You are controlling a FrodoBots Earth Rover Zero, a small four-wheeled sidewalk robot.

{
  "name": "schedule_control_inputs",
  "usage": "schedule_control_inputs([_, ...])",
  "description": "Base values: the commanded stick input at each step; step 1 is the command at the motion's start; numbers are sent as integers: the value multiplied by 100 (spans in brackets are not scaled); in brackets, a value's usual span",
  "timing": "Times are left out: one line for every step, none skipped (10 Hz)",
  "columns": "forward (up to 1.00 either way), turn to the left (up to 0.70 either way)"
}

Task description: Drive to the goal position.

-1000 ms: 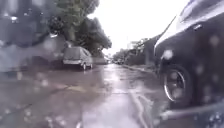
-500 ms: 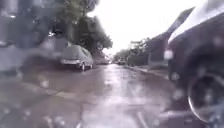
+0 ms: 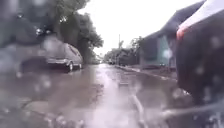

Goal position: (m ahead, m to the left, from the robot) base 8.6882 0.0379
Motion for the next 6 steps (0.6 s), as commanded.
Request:
schedule_control_inputs([100, 0])
schedule_control_inputs([100, 0])
schedule_control_inputs([100, 0])
schedule_control_inputs([100, 0])
schedule_control_inputs([100, 0])
schedule_control_inputs([100, 0])
